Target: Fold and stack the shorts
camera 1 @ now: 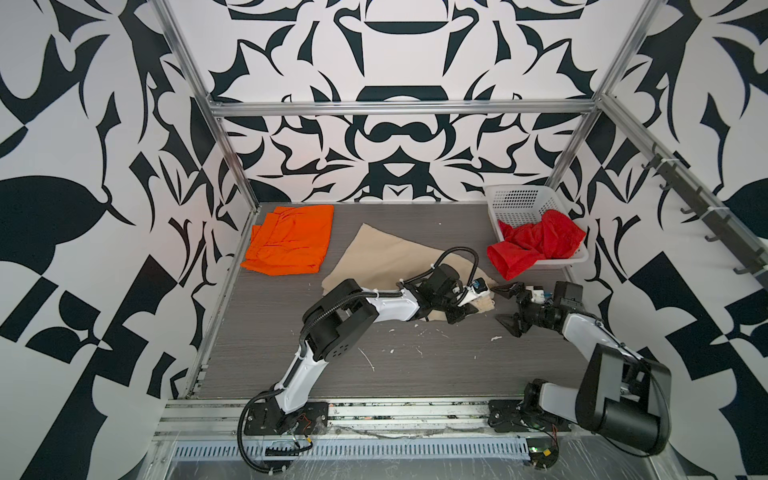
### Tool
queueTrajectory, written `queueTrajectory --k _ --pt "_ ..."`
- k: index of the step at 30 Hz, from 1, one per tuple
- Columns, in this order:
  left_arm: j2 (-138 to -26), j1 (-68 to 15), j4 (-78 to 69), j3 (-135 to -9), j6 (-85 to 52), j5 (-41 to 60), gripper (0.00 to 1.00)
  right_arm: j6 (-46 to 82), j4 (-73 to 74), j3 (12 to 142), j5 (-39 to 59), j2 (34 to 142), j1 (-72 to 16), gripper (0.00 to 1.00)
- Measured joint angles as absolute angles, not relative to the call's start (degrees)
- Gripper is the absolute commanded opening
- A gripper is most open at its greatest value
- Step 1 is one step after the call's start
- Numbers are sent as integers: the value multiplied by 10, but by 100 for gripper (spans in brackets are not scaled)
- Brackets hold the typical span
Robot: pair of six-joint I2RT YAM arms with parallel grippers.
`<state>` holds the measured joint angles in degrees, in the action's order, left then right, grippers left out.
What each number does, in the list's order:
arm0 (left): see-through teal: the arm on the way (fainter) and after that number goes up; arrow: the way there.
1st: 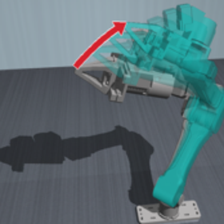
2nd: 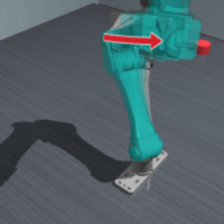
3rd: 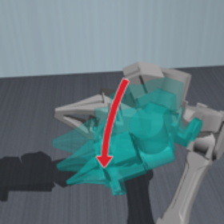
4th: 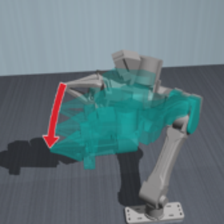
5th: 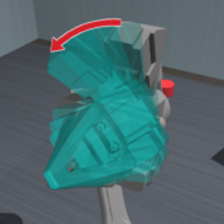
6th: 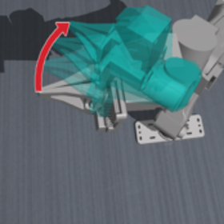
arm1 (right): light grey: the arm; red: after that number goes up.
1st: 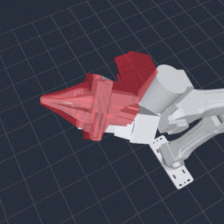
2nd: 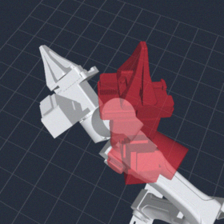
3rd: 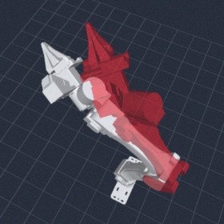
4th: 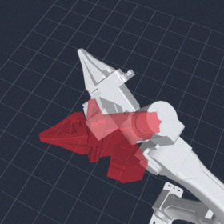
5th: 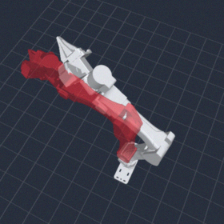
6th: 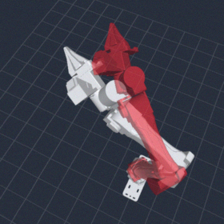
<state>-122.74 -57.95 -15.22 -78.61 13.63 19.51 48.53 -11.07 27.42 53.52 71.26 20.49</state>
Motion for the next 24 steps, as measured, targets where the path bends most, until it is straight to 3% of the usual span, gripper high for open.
queueTrajectory --k 4,7,10,11,12,14,19,24 --pt "-1220 -582 -156 -777 132 206 26 510 -87 264 535 714 184 100" --pt "-1206 -586 -156 -764 131 209 26 526 -64 261 533 718 167 95" --pt "-1198 -594 -161 -761 130 209 31 546 -40 258 531 726 146 82" --pt "-1196 -597 -161 -761 130 209 36 551 -36 257 529 727 140 73" --pt "-1194 -601 -161 -760 129 208 44 553 -37 257 526 727 134 48" --pt "-1186 -605 -165 -750 120 205 57 542 -62 262 510 716 121 33" --pt "-1126 -608 -166 -706 87 174 71 478 -207 309 455 639 102 13" --pt "-1043 -580 -138 -681 13 130 78 383 -356 402 393 611 94 10"
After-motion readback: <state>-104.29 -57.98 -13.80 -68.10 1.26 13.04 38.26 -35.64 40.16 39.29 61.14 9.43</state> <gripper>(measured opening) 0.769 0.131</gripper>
